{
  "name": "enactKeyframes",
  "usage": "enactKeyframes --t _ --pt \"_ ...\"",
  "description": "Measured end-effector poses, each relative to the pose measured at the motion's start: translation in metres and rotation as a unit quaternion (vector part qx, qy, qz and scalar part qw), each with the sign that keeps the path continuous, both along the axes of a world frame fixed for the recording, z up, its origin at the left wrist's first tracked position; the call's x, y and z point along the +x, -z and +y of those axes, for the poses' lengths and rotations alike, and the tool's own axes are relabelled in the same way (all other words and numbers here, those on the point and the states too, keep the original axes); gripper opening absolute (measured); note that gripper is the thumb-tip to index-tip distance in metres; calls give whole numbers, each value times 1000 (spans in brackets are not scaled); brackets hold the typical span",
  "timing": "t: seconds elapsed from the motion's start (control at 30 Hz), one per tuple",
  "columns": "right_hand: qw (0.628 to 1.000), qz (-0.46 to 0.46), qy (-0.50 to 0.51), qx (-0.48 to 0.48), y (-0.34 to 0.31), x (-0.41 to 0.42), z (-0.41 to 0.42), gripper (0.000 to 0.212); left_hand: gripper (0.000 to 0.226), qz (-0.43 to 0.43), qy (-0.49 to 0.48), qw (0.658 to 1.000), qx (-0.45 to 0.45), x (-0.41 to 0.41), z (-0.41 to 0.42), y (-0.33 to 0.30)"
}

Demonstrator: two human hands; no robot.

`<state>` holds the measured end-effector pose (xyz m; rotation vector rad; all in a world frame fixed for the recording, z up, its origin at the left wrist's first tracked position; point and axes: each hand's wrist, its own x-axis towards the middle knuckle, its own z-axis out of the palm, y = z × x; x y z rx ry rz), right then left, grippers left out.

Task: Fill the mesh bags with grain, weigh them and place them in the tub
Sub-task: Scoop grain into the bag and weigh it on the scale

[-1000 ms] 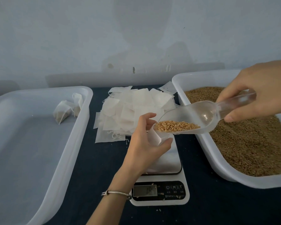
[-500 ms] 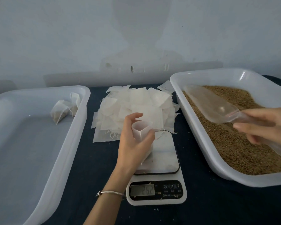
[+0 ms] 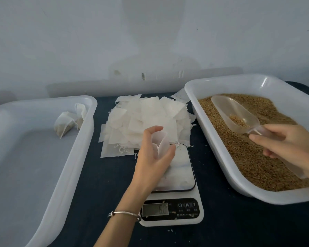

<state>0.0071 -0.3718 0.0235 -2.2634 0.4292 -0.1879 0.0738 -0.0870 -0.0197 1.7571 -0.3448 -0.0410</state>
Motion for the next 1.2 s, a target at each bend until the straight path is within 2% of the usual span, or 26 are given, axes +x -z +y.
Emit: enactKeyframes --t 0.1,0.2,0.33,0.43,0.67,0.87,0.9,0.97,1.03,1.1,1.2 --pt "1000 5 6 -1 5 1 0 12 69 -38 3 999 -2 2 4 1" --pt "1000 4 11 -14 7 2 0 19 82 -21 -4 1000 -22 8 10 2" --pt "1000 1 12 -12 11 2 -1 13 82 13 -14 998 -52 17 23 7" --pt "1000 -3 15 -3 13 3 -2 11 66 42 -44 995 -75 20 33 12" --pt "1000 7 16 -12 15 4 -1 12 67 59 -128 986 -94 29 52 20" --pt "999 14 29 -35 12 2 2 19 76 45 -202 964 -164 29 66 13" --pt "999 18 29 -41 11 2 3 22 71 36 -221 959 -176 28 68 12" --pt "998 16 35 -53 12 1 4 23 42 5 -263 948 -177 25 72 10" --pt "997 27 35 -66 12 2 5 14 16 -23 -293 944 -147 21 76 12" --pt "993 47 31 -102 13 4 7 24 7 -28 -287 951 -112 17 79 15" --pt "985 79 31 -151 7 9 15 40 8 6 -250 967 -44 13 78 16"
